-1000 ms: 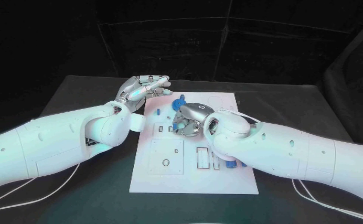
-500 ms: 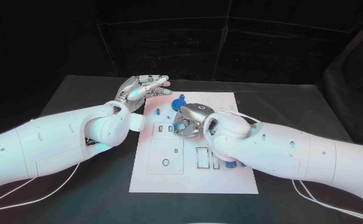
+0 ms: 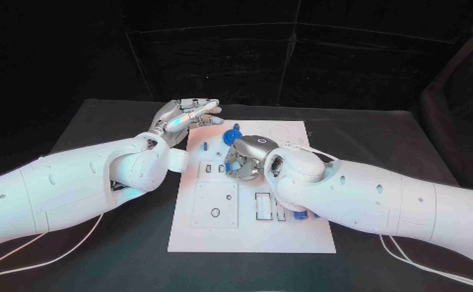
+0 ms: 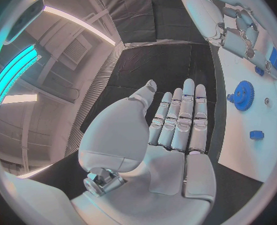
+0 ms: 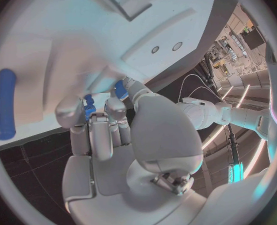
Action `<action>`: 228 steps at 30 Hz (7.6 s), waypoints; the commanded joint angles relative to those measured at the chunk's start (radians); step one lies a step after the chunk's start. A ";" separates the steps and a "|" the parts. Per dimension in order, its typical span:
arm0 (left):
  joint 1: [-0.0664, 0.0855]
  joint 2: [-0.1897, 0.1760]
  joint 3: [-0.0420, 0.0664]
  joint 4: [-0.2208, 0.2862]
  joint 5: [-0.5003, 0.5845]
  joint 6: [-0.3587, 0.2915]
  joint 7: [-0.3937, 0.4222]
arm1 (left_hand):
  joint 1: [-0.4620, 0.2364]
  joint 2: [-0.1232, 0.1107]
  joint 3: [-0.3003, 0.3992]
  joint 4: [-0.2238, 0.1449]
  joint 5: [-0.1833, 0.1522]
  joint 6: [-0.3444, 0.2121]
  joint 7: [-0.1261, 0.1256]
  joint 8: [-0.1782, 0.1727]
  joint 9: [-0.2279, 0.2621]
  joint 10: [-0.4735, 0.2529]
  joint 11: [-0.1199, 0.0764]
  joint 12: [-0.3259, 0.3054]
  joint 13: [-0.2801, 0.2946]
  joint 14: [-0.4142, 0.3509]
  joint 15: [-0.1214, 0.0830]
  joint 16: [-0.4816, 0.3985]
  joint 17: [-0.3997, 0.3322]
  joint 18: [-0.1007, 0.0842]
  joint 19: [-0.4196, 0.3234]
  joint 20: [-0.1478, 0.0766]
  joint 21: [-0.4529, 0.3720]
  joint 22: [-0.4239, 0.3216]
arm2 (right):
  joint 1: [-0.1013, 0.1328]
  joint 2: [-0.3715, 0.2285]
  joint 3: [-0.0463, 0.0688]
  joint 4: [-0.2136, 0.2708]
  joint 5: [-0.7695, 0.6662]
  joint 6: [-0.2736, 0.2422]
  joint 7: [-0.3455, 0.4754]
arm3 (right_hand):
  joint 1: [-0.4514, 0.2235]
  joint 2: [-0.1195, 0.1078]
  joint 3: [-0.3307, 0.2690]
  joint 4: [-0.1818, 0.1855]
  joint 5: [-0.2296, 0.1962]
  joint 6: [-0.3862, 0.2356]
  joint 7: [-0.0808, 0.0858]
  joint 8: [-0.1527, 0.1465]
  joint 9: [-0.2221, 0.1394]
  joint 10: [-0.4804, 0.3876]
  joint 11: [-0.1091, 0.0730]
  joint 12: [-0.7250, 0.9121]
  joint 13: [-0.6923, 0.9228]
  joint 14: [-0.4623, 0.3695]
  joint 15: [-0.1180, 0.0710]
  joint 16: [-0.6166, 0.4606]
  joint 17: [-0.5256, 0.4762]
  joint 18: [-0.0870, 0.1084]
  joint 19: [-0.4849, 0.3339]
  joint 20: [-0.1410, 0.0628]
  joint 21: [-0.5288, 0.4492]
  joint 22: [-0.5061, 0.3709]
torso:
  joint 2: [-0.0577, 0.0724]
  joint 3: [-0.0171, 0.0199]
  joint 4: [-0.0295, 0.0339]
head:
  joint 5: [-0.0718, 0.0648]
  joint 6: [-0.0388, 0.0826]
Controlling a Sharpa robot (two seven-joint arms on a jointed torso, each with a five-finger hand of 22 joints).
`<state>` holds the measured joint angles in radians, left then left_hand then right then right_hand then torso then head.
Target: Assemble the parts on the task board
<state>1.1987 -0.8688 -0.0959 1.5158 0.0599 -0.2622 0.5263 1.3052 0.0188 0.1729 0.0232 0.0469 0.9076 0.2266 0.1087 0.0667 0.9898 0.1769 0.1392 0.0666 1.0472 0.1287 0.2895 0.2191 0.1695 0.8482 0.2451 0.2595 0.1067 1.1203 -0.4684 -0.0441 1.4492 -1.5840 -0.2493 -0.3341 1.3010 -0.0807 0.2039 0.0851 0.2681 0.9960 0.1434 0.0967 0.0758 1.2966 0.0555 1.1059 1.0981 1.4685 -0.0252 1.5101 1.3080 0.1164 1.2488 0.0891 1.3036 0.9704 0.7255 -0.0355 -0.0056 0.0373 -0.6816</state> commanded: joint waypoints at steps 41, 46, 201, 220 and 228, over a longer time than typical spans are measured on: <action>0.062 0.005 0.001 -0.051 -0.712 0.260 -0.765 | -0.220 0.017 -0.241 0.199 0.008 0.103 -0.098 0.138 0.066 0.164 -0.117 0.452 0.376 0.406 -0.149 1.062 1.018 -0.020 0.397 -0.152 0.691 0.518 | 0.100 -0.375 0.031 0.102 0.751 0.007 0.534 | 0.119 0.004 -0.052 0.059 0.012 -0.114 0.037 0.030 -0.005 -0.324 0.041 -0.535 -0.523 -0.247 0.045 -0.758 -0.643 0.062 -0.331 0.035 -0.432 -0.517 | -0.081 0.0260 -0.0051 | 0.030 -0.020; 0.080 0.050 0.001 -0.088 -0.837 0.316 -0.885 | -0.167 0.054 -0.304 0.235 0.003 0.081 -0.122 0.291 0.148 0.111 -0.147 0.750 0.615 0.462 -0.170 1.167 1.168 -0.042 0.437 -0.173 0.882 0.755 | 0.104 -0.372 0.031 0.071 0.788 -0.021 0.553 | 0.137 -0.001 -0.024 0.065 0.010 -0.140 0.077 0.032 -0.006 -0.409 0.094 -0.709 -0.700 -0.367 0.101 -0.997 -0.763 0.053 -0.430 0.082 -0.609 -0.616 | -0.092 0.0289 -0.0030 | 0.032 -0.027; 0.135 0.279 -0.071 -0.224 -0.922 0.393 -1.069 | -0.216 0.002 0.462 -0.116 0.004 -0.038 -0.171 0.588 0.416 0.272 -0.194 0.984 0.900 0.524 -0.206 1.281 1.352 -0.098 0.558 -0.209 1.112 1.133 | 0.106 -0.296 0.030 -0.028 0.789 0.004 0.554 | 0.137 0.037 -0.089 -0.004 0.032 -0.224 0.111 0.097 -0.006 -0.440 0.137 -0.748 -1.022 -0.401 0.163 -1.351 -1.057 0.065 -0.398 0.159 -0.956 -0.833 | -0.089 0.0279 0.0024 | 0.043 -0.097; 0.072 0.202 -0.072 -0.131 -1.112 0.178 -1.040 | -0.227 -0.014 0.494 -0.121 0.004 -0.038 -0.175 0.600 0.425 0.284 -0.198 0.998 0.914 0.524 -0.208 1.281 1.352 -0.103 0.571 -0.212 1.127 1.158 | 0.105 -0.296 0.030 -0.041 0.789 0.004 0.556 | 0.133 0.042 -0.089 -0.003 0.034 -0.225 0.112 0.099 -0.006 -0.441 0.138 -0.746 -1.025 -0.401 0.164 -1.352 -1.061 0.065 -0.396 0.159 -0.960 -0.835 | -0.093 0.0301 0.0135 | 0.041 -0.099; 0.062 0.212 -0.072 -0.130 -1.144 0.150 -1.039 | -0.228 -0.016 0.498 -0.121 0.004 -0.037 -0.175 0.601 0.426 0.286 -0.198 0.999 0.916 0.524 -0.209 1.281 1.352 -0.103 0.573 -0.212 1.129 1.162 | 0.105 -0.295 0.030 -0.042 0.789 0.003 0.556 | 0.132 0.045 -0.088 -0.002 0.034 -0.226 0.112 0.101 -0.006 -0.442 0.138 -0.745 -1.027 -0.401 0.164 -1.353 -1.062 0.065 -0.396 0.159 -0.962 -0.836 | -0.092 0.0311 0.0138 | 0.038 -0.098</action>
<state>1.2601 -0.6581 -0.1693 1.3835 -1.0366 -0.0717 -0.5252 1.0719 -0.0038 0.5369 0.0289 0.0496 0.8697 0.0565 0.7057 0.4909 1.2671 -0.0180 1.1346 0.9812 1.4653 -0.0715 1.5644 1.3074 0.0844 1.4157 0.0338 1.3827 1.2662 1.2237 -0.7649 -0.0152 1.4065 -0.7939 -0.2499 0.2151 1.4328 -0.0430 0.1170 0.0865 0.2966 0.7782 0.2008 0.1935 0.0708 0.8610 0.1947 0.3560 0.0723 1.0667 0.1303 0.1627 0.2464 0.1709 0.8437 0.2480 0.3462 0.1352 0.6325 -0.0047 0.0085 0.0767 -0.7784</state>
